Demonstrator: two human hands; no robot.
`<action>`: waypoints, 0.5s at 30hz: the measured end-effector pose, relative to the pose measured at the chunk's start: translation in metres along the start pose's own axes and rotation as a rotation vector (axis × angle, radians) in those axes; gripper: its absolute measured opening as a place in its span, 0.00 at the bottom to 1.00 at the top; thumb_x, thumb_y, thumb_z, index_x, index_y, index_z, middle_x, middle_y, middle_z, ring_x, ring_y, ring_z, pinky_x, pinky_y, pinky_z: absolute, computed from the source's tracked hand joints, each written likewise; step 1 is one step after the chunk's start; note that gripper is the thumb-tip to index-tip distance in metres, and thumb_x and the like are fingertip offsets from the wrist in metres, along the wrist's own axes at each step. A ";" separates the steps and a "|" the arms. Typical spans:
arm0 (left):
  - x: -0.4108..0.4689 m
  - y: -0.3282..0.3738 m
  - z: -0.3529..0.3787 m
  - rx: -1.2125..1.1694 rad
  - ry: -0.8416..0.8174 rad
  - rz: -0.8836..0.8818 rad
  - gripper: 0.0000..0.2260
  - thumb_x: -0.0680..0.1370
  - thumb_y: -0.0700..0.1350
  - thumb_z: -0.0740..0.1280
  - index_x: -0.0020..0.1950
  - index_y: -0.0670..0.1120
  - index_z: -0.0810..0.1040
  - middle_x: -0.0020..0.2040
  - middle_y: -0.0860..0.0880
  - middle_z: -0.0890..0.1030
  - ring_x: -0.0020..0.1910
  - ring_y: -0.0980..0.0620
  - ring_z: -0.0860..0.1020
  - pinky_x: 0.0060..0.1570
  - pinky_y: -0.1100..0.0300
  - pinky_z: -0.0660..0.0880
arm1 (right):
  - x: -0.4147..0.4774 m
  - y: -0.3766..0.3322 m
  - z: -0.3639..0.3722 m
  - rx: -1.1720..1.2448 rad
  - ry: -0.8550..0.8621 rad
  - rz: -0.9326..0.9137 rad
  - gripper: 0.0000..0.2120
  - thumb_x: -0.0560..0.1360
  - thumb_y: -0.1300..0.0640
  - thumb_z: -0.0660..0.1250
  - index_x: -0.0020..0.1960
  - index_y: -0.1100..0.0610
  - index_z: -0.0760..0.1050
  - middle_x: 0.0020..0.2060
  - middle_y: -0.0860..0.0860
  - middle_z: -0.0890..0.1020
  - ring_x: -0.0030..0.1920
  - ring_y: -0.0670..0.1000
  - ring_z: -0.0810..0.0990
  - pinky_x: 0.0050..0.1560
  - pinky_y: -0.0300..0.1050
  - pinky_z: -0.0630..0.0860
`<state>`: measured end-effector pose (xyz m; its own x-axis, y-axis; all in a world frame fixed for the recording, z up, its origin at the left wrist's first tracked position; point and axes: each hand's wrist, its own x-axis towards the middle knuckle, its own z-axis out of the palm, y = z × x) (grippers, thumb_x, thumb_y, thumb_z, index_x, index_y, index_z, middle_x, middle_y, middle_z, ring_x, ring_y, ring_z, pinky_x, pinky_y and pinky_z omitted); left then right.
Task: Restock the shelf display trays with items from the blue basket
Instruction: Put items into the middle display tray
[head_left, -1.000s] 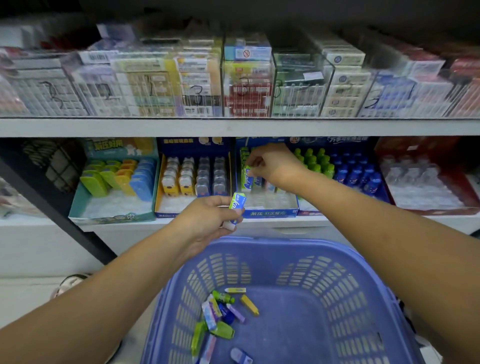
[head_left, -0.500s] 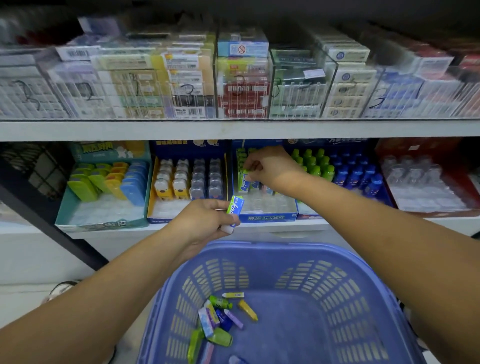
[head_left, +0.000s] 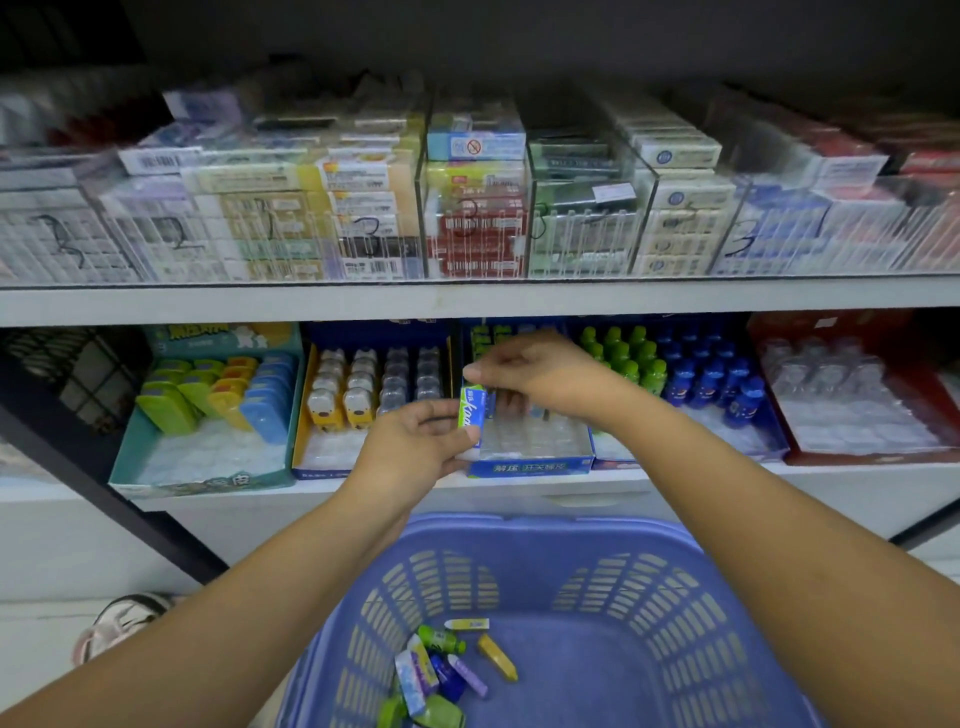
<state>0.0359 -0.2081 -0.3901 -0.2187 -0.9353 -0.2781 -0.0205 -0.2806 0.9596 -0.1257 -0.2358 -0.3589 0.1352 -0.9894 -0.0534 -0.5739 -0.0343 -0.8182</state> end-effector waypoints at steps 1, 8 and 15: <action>0.001 0.000 0.001 0.016 0.004 0.032 0.09 0.75 0.35 0.69 0.53 0.42 0.77 0.48 0.42 0.82 0.42 0.50 0.80 0.43 0.62 0.79 | -0.004 -0.003 -0.001 0.111 -0.069 0.004 0.07 0.75 0.53 0.68 0.43 0.55 0.80 0.27 0.44 0.80 0.25 0.38 0.76 0.26 0.28 0.69; 0.005 0.001 0.010 0.126 0.043 0.172 0.10 0.75 0.37 0.69 0.56 0.42 0.79 0.47 0.46 0.83 0.46 0.51 0.81 0.48 0.57 0.77 | -0.009 -0.003 -0.016 0.227 -0.068 -0.062 0.05 0.71 0.63 0.72 0.43 0.55 0.79 0.36 0.50 0.82 0.33 0.42 0.80 0.36 0.32 0.77; -0.010 -0.024 0.027 1.276 -0.207 0.483 0.26 0.81 0.47 0.58 0.77 0.46 0.54 0.77 0.47 0.58 0.75 0.51 0.60 0.71 0.62 0.56 | 0.002 0.026 -0.019 -0.154 0.262 -0.030 0.06 0.73 0.59 0.70 0.50 0.57 0.80 0.44 0.52 0.82 0.43 0.46 0.78 0.44 0.35 0.72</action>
<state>0.0120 -0.1861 -0.4095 -0.5973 -0.8020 -0.0061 -0.7488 0.5549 0.3626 -0.1557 -0.2412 -0.3688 -0.0475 -0.9897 0.1349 -0.6910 -0.0649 -0.7199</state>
